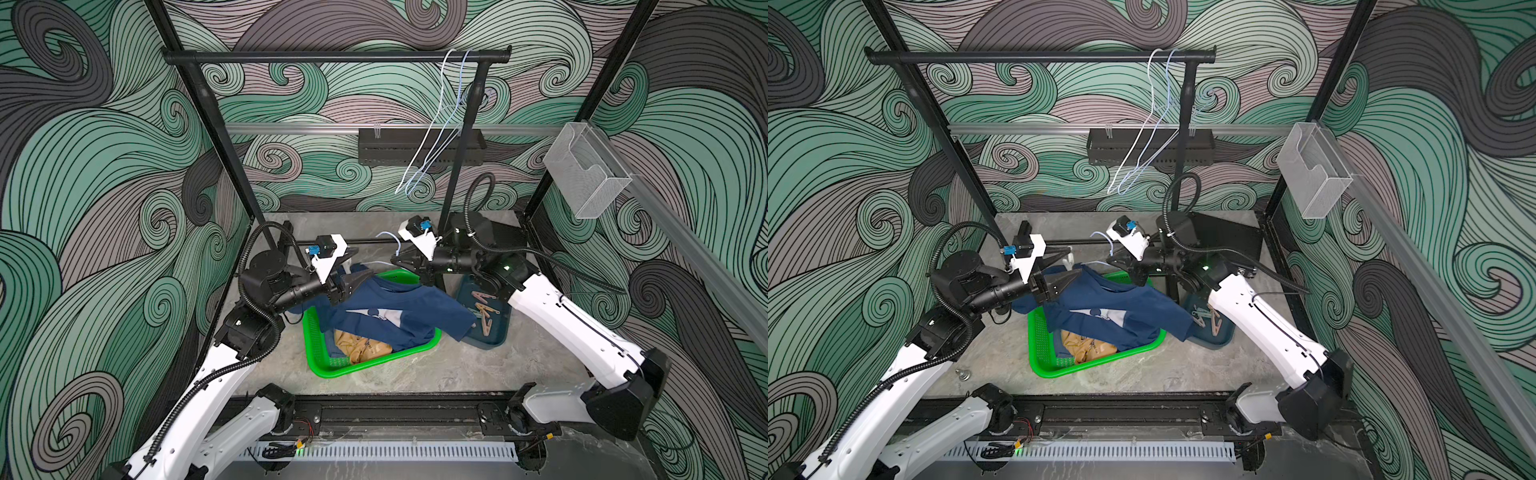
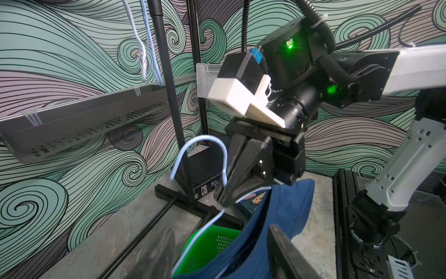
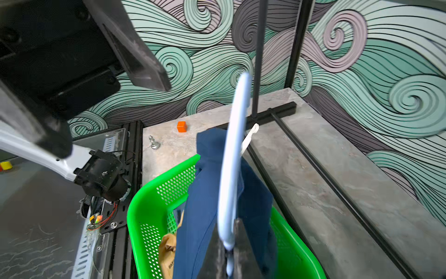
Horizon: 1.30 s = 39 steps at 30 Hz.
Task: Remove the clothespins securing t-shirts to the hanger
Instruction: Adjust the hanger, then remove the clothespin from the hanger.
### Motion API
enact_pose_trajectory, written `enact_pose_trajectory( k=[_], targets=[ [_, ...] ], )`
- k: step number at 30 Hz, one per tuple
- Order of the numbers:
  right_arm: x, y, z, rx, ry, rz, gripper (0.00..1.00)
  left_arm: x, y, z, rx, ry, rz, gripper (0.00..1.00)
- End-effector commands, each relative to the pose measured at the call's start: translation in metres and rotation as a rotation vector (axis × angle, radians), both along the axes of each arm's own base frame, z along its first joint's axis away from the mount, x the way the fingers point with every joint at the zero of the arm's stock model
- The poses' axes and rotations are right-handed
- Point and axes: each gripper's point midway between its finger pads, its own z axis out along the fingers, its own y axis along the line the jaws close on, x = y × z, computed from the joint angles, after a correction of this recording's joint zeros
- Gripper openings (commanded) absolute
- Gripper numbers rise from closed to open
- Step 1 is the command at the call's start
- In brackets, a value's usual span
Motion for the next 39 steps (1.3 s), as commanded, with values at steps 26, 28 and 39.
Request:
enact_pose_trajectory(
  k=[26, 28, 39],
  targets=[
    [0.067, -0.067, 0.005, 0.054, -0.064, -0.036, 0.0, 0.159, -0.008, -0.065, -0.019, 0.183, -0.42, 0.64],
    [0.068, -0.065, 0.01, 0.065, -0.08, -0.024, 0.0, 0.167, -0.007, -0.074, -0.023, 0.214, -0.435, 0.63],
    [0.076, -0.052, 0.022, 0.11, -0.084, 0.049, 0.0, 0.167, -0.007, -0.087, -0.027, 0.177, -0.521, 0.61]
  ],
)
